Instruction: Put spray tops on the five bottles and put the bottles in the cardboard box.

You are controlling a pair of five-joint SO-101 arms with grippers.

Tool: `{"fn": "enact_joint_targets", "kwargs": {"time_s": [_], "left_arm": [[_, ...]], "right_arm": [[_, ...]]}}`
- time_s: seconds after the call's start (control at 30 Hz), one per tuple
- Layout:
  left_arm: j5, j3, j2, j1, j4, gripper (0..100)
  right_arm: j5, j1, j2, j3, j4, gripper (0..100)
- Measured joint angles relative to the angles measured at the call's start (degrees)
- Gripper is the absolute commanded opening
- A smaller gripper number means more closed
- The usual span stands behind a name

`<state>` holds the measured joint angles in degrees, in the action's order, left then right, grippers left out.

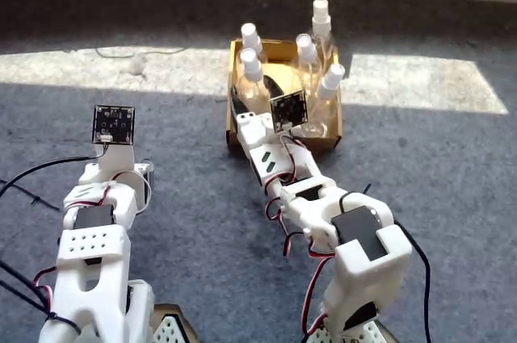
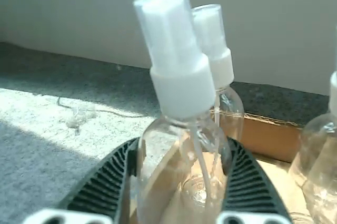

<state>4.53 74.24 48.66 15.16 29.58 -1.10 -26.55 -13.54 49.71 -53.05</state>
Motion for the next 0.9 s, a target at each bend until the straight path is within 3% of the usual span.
{"fn": "enact_joint_targets", "kwargs": {"time_s": [0.63, 0.9], "left_arm": [[0.00, 0.00, 0.00, 0.00, 0.00, 16], [0.00, 0.00, 0.00, 0.00, 0.00, 16]], "right_arm": [[3.87, 0.00, 0.18, 0.00, 0.00, 22.8], [3.87, 0.00, 10.73, -0.53, 12.75, 22.8]]}}
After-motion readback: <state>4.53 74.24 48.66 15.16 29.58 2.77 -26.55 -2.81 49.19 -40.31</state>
